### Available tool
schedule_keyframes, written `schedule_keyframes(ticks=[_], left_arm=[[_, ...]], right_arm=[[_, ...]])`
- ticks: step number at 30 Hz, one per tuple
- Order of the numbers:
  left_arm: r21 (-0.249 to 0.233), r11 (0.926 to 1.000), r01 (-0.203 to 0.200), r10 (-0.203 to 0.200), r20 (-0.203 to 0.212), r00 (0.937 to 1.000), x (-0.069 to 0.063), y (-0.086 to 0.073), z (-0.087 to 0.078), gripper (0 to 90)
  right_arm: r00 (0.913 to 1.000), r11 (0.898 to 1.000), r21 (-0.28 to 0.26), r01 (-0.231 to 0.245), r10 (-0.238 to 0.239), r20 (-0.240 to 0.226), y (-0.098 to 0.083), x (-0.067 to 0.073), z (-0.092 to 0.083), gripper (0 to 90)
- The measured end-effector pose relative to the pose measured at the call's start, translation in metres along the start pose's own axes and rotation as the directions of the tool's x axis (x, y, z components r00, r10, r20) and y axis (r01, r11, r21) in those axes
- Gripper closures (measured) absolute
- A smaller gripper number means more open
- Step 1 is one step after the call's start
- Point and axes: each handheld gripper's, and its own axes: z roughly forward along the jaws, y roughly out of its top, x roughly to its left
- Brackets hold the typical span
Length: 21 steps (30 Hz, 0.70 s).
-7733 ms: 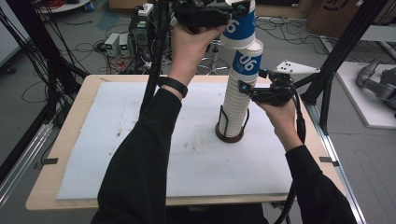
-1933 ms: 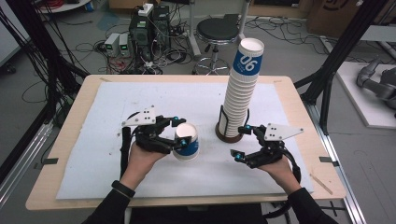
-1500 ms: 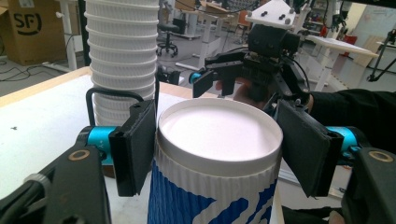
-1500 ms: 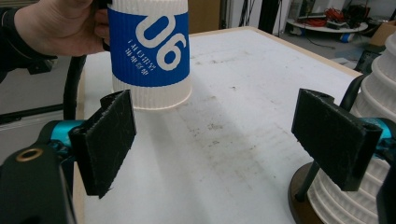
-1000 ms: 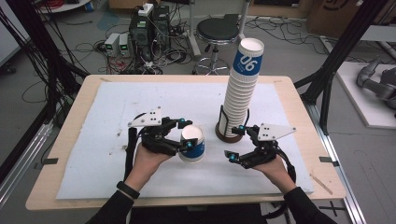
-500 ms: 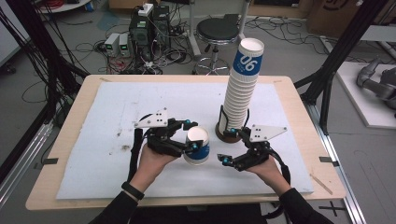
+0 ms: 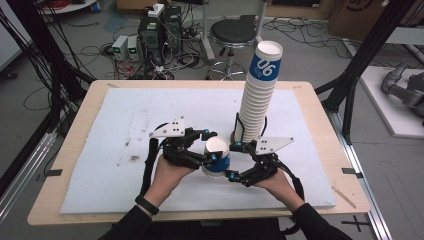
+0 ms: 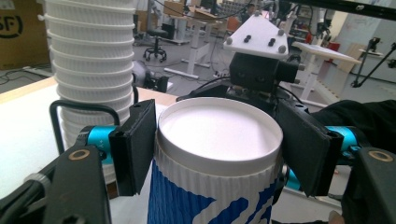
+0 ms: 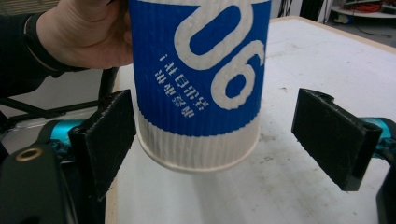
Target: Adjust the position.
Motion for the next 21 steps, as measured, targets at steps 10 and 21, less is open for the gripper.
schedule_keyframes(ticks=[10, 21], left_arm=[[-0.012, 0.9999, -0.003, 0.004, 0.020, 0.9998, -0.007, 0.000, 0.010, 31.2], [-0.013, 0.9998, -0.016, 0.017, 0.019, 0.9997, -0.008, -0.001, 0.012, 31.2]], right_arm=[[0.9997, 1.000, 0.007, -0.002, 0.002, -0.026, -0.001, 0.004, 0.009, 14.0], [0.9995, 1.000, 0.011, -0.001, 0.001, -0.031, -0.001, 0.005, 0.012, 19.1]])
